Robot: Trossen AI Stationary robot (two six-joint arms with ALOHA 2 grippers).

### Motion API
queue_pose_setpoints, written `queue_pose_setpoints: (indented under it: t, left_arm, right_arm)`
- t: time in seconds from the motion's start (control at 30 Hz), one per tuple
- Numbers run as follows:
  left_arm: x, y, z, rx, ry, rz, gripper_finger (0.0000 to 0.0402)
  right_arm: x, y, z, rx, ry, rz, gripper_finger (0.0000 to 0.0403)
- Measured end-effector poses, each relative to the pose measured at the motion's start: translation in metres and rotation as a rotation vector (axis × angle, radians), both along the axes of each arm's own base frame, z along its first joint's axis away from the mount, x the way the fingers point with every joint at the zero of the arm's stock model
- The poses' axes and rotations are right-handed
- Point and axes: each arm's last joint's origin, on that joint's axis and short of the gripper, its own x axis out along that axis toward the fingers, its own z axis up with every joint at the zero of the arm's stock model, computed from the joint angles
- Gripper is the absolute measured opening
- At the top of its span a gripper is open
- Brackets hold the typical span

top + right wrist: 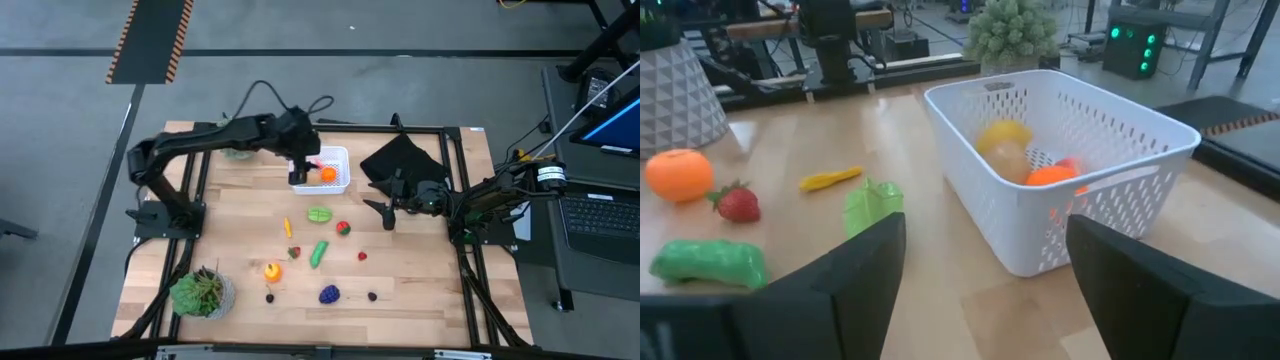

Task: Pick and placing Produce into tupperware
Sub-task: Put the raspberry into the white bin

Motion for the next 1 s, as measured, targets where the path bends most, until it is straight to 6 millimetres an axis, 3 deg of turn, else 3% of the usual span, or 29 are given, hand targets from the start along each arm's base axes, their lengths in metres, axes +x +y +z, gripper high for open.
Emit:
queue_pose_setpoints:
  t: [0.1,0.33,0.57,0.8,1.0]
  left_arm:
    - [-0.014,-0.008,0.003,0.004,-0.057,-0.014,0.02]
    - [-0.049,-0.033,-0.012,0.012,-0.188,-0.026,0.0193]
    - [-0.094,-0.051,-0.008,0.017,-0.374,0.002,0.0198]
    - [-0.12,-0.079,-0.038,-0.014,-0.551,-0.056,0.0189]
    - [-0.126,-0.101,-0.068,-0.032,-0.7,-0.148,0.0193]
  right_arm:
    - [0.0,0.0,0.0,0.034,-0.007,0.0,0.0278]
    - [0.001,0.004,-0.001,0.017,0.013,0.13,0.0278]
    - [0.001,0.005,0.002,0.017,-0.021,0.164,0.0278]
    - [0.003,0.007,0.003,0.032,-0.024,0.248,0.0278]
    - [0.022,0.011,0.015,0.039,-0.009,0.319,0.0278]
